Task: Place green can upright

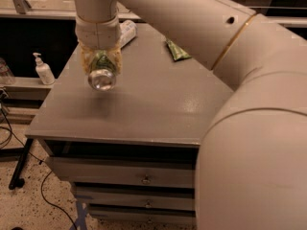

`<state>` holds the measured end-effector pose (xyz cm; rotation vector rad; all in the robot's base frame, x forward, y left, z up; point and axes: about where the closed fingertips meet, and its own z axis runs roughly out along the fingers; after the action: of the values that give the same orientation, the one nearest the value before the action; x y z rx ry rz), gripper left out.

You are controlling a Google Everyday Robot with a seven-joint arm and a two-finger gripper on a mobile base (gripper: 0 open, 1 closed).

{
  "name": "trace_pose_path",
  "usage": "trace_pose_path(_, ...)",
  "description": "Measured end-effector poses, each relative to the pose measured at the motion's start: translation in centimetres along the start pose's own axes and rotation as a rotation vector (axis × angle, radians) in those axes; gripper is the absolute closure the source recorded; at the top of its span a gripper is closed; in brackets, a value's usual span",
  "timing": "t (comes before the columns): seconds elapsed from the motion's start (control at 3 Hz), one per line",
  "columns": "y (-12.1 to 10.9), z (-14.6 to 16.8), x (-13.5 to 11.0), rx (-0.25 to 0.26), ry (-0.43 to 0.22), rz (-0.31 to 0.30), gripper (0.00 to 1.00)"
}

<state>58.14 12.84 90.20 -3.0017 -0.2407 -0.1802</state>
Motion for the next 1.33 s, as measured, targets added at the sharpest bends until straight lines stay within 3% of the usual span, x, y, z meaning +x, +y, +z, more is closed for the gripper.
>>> trace_pose_path(0.33,0.2,-4.8,0.8,0.202,-0.027,0.000,1.00)
trace_pose_path(0.67,1.0,-10.5,-0.1,0.447,0.012,-0.027,1.00)
trace_pose_path(1.0,2.6,-12.2,-1.4,0.545,0.007,0.007,1.00)
trace_pose_path(1.33,4.0,-13.6,-2.2,0.480,0.135,-0.036,1.00)
